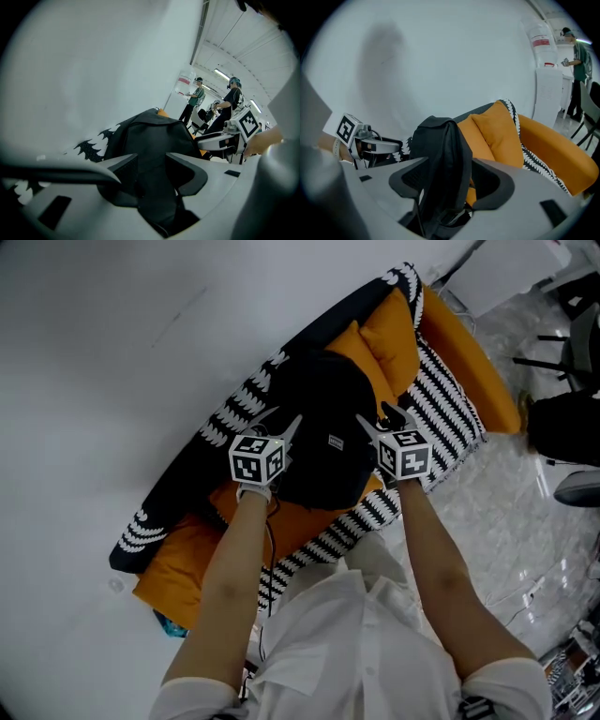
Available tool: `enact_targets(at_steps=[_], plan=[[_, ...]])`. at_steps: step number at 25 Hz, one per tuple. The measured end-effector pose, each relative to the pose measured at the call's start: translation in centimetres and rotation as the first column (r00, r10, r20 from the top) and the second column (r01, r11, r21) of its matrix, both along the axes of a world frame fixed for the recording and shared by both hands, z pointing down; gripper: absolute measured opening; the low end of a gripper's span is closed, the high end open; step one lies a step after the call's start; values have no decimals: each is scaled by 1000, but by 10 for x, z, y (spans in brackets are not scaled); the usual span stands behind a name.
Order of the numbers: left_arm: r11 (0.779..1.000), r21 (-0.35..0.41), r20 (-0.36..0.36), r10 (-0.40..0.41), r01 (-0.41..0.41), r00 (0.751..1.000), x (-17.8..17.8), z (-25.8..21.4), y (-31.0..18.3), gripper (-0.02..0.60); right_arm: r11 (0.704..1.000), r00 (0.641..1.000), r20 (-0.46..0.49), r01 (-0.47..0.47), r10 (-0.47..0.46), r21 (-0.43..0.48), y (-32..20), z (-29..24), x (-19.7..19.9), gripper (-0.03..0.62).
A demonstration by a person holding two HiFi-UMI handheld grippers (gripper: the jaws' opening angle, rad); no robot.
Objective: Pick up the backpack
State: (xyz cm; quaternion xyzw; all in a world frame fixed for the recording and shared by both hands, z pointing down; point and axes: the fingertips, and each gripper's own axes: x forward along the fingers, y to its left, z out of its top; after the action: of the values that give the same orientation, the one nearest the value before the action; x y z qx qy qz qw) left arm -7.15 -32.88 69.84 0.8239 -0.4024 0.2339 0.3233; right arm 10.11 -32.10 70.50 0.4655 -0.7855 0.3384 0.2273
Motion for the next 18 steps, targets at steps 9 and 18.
enact_targets(at_steps=[9, 18], plan=[[1000, -16, 99, 3, -1, 995, -8, 25, -18, 210, 999, 1000, 16, 2, -2, -35, -7, 18, -6, 284], [998, -54, 138, -5, 13, 990, -13, 46, -33, 216, 999, 1000, 25, 14, -13, -51, -14, 25, -10, 286]])
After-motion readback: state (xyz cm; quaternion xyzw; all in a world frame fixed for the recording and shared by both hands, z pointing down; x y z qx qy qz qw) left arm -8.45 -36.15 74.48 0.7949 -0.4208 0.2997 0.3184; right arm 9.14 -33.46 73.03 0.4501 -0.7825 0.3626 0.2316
